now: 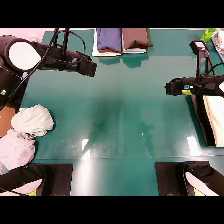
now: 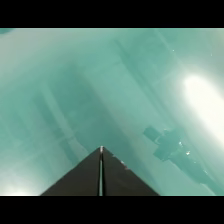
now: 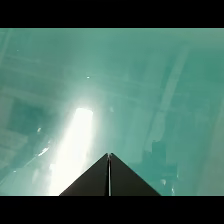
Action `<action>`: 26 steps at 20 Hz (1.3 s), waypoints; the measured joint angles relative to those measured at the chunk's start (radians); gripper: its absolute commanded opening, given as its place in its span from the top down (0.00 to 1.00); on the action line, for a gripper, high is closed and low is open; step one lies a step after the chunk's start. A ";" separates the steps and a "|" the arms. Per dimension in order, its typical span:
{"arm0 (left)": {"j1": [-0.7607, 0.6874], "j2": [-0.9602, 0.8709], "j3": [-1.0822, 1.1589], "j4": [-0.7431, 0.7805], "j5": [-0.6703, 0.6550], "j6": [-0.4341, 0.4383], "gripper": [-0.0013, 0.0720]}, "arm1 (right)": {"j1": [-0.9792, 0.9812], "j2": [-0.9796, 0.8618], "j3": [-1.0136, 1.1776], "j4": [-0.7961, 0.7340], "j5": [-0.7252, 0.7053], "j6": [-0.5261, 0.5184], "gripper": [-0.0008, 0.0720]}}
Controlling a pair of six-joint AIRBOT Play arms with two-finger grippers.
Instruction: Fold the shirts.
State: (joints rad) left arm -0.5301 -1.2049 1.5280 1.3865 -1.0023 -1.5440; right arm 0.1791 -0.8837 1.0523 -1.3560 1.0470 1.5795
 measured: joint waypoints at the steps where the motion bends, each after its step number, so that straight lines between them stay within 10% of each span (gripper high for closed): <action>1: 0.000 0.000 0.000 0.000 0.000 0.000 0.95 | 0.000 0.000 0.000 0.001 0.000 0.000 0.96; 16: 0.024 0.007 0.005 0.033 0.014 -0.008 0.95 | 0.000 0.000 0.000 0.002 0.002 0.000 0.96; 23: 0.342 0.092 -0.089 0.267 -0.377 -0.038 0.95 | 0.000 0.000 0.000 0.001 0.003 0.000 0.96; 24: 0.394 0.099 -0.127 0.298 -0.424 -0.033 0.85 | 0.000 0.000 0.000 0.001 0.003 0.000 0.96; 25: 0.439 0.105 -0.167 0.320 -0.455 -0.029 0.32 | 0.000 0.000 0.000 0.001 0.003 0.000 0.96; 26: 0.483 0.110 -0.214 0.341 -0.472 -0.027 0.02 | 0.000 0.000 0.000 0.001 0.003 0.000 0.96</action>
State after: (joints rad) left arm -0.0471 -1.0950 1.3136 1.7275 -1.4738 -1.5707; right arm 0.1791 -0.8837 1.0523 -1.3552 1.0496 1.5799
